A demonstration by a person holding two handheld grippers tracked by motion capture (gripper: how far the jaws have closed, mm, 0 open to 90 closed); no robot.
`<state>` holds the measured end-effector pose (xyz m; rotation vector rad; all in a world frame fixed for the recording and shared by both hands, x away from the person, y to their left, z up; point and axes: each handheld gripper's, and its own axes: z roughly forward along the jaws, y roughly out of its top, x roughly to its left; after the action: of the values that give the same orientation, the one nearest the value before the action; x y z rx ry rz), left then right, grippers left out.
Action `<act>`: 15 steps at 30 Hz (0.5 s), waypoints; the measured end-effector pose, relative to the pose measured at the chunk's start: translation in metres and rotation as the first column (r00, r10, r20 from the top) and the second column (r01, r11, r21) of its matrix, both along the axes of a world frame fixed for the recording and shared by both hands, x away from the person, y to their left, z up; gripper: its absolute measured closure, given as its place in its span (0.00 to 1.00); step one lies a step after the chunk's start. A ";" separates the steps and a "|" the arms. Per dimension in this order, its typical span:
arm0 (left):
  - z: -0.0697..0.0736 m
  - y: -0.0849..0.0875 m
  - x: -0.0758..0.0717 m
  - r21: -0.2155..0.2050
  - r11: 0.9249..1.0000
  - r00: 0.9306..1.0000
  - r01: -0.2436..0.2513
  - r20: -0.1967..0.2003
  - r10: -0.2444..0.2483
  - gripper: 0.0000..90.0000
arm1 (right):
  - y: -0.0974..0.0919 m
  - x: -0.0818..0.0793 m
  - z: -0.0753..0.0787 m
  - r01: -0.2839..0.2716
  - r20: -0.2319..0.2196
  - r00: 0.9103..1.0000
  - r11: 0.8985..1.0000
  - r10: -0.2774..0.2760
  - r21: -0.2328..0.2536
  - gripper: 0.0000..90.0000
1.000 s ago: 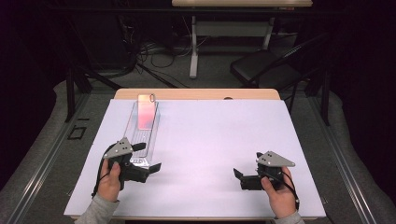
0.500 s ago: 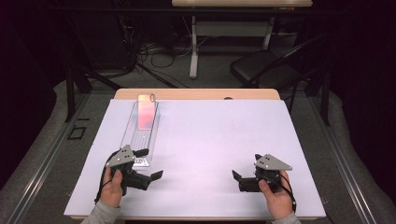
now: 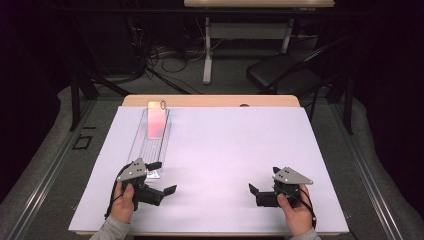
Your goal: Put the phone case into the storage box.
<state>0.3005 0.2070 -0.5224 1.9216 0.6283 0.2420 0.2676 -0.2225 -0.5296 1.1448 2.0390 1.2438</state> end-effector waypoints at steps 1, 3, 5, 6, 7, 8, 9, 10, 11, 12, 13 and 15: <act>-0.001 0.000 0.000 0.002 1.000 1.000 -0.001 0.002 0.001 0.00 | 0.000 0.000 0.000 -0.002 -0.007 1.000 1.000 0.002 0.000 0.00; -0.001 -0.001 0.000 0.004 1.000 1.000 0.002 0.003 -0.002 0.00 | 0.000 0.001 -0.002 -0.004 -0.005 1.000 1.000 0.004 0.002 0.00; -0.002 -0.001 0.000 -0.001 1.000 1.000 0.002 -0.001 -0.002 0.00 | 0.000 0.001 -0.003 -0.006 -0.011 1.000 1.000 0.006 0.011 0.00; -0.003 -0.001 0.000 0.000 1.000 1.000 0.000 -0.001 0.000 0.00 | 0.001 0.001 -0.004 -0.006 -0.014 1.000 1.000 0.006 0.013 0.00; -0.003 -0.001 0.000 0.001 1.000 1.000 -0.001 -0.003 0.001 0.00 | 0.001 0.001 -0.004 -0.008 -0.017 1.000 1.000 0.008 0.011 0.00; -0.004 0.000 0.001 0.002 1.000 1.000 0.000 -0.004 0.000 0.00 | 0.001 0.001 -0.004 -0.008 -0.021 1.000 1.000 0.008 0.012 0.00; -0.004 0.000 0.001 0.002 1.000 1.000 0.000 -0.003 0.000 0.00 | 0.000 0.001 -0.005 -0.010 -0.022 1.000 1.000 0.010 0.013 0.00; -0.004 0.000 0.001 0.001 1.000 1.000 -0.001 -0.004 0.001 0.00 | 0.000 0.002 -0.005 -0.011 -0.023 1.000 1.000 0.011 0.016 0.00; -0.005 0.000 0.001 0.000 1.000 1.000 -0.002 -0.004 0.002 0.00 | 0.001 0.002 -0.005 -0.010 -0.021 1.000 1.000 0.011 0.019 0.00; -0.005 0.000 0.001 0.000 1.000 1.000 -0.002 -0.004 0.002 0.00 | 0.001 0.002 -0.005 -0.009 -0.023 1.000 1.000 0.009 0.020 0.00; -0.005 0.000 0.001 0.000 1.000 1.000 -0.003 -0.003 0.003 0.00 | 0.001 0.002 -0.006 -0.007 -0.025 1.000 1.000 0.008 0.023 0.00; -0.005 0.000 0.001 0.002 1.000 1.000 -0.005 -0.005 0.005 0.00 | 0.000 0.002 -0.006 -0.010 -0.022 1.000 1.000 0.010 0.019 0.00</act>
<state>0.3018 0.2073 -0.5273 1.9228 0.6366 0.2413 0.2696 -0.2222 -0.5357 1.1635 2.0558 1.2631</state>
